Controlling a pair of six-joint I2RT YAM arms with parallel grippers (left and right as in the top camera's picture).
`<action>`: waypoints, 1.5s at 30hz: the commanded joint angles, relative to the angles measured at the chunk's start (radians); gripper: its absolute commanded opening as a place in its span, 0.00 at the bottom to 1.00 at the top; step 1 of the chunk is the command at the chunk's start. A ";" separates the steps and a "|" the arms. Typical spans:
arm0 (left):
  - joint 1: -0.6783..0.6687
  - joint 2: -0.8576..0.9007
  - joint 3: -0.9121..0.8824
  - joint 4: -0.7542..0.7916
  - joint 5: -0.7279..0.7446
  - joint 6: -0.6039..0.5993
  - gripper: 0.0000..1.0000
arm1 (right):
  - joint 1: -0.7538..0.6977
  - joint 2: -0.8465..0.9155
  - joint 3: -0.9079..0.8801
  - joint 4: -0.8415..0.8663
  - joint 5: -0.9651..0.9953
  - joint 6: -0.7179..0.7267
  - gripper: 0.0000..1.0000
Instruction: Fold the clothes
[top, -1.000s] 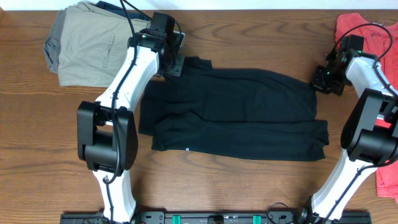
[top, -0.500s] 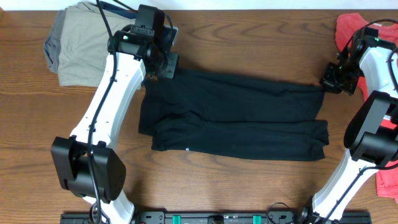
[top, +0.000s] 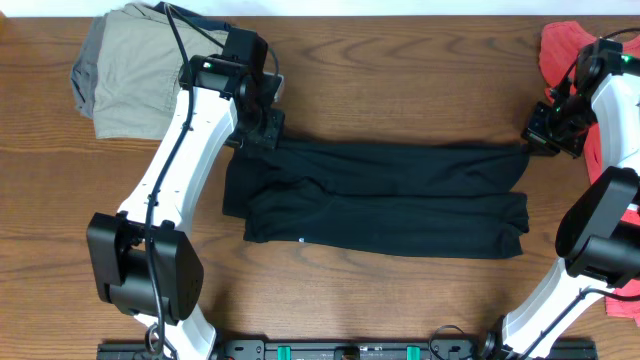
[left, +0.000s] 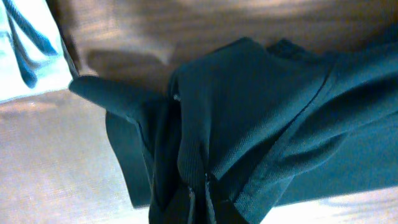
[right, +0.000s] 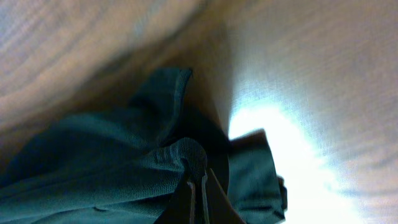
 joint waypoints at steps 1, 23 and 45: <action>0.004 0.006 -0.006 -0.036 -0.006 -0.035 0.06 | -0.002 -0.019 0.013 -0.041 0.000 0.011 0.01; 0.004 0.007 -0.243 -0.165 -0.006 -0.034 0.06 | 0.044 -0.142 0.000 -0.286 0.100 0.054 0.01; 0.000 0.007 -0.329 -0.021 0.128 -0.034 0.50 | 0.046 -0.208 -0.227 -0.235 0.064 0.025 0.99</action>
